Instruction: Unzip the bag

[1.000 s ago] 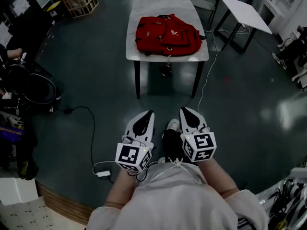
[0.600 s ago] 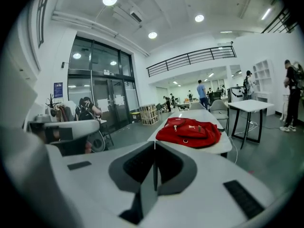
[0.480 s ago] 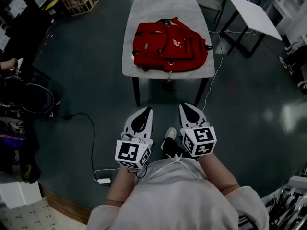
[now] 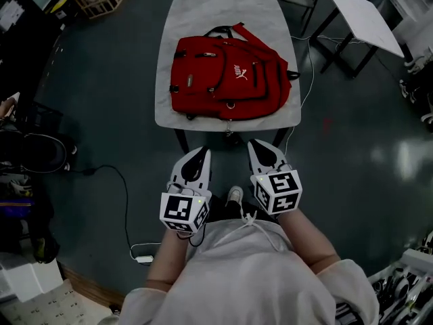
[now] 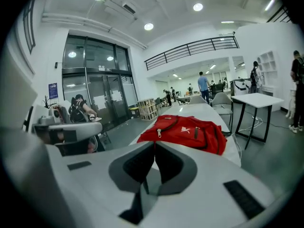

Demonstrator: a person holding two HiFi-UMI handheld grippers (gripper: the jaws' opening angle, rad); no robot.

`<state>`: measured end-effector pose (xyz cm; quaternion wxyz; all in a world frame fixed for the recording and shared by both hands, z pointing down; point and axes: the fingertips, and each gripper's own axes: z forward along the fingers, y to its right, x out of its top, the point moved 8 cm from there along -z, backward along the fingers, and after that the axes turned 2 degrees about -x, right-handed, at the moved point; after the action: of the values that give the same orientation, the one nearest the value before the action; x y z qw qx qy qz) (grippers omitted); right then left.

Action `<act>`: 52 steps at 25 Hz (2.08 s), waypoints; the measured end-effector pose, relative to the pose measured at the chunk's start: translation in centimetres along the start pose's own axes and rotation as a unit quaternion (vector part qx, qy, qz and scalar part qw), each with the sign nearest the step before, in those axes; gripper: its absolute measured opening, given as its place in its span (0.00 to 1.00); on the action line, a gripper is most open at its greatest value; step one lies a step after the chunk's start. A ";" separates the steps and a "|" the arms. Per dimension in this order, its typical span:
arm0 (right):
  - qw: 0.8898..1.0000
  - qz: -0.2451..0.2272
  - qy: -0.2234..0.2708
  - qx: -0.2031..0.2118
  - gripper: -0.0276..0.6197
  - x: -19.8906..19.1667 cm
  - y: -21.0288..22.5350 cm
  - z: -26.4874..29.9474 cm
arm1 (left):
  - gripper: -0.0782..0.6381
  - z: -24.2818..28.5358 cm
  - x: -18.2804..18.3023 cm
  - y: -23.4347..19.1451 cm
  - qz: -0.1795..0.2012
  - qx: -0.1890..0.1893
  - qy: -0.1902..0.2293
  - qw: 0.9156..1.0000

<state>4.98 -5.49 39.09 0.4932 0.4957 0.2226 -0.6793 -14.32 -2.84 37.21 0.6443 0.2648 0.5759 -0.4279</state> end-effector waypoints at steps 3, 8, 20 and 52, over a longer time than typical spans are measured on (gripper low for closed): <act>1.000 0.001 -0.023 0.001 0.09 -0.6 1.2 2.4 | 0.14 2.0 -1.0 -1.0 -0.005 0.002 -0.020 1.000; 0.998 0.021 -0.067 0.004 0.09 -2.7 3.1 6.7 | 0.14 5.9 -2.8 -3.3 0.003 0.006 -0.049 0.999; 0.977 0.032 -0.205 0.044 0.09 -8.3 3.4 15.8 | 0.14 14.9 -8.0 -7.7 -0.012 -0.014 -0.116 0.993; 0.946 0.047 -0.313 0.064 0.08 -10.9 5.5 21.9 | 0.14 22.0 -15.8 -12.6 -0.072 -0.043 -0.270 0.959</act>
<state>0.15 -20.17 58.76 0.5363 0.2982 -0.0107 -0.7895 -13.32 -23.55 58.70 0.7540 0.0691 0.4162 -0.5034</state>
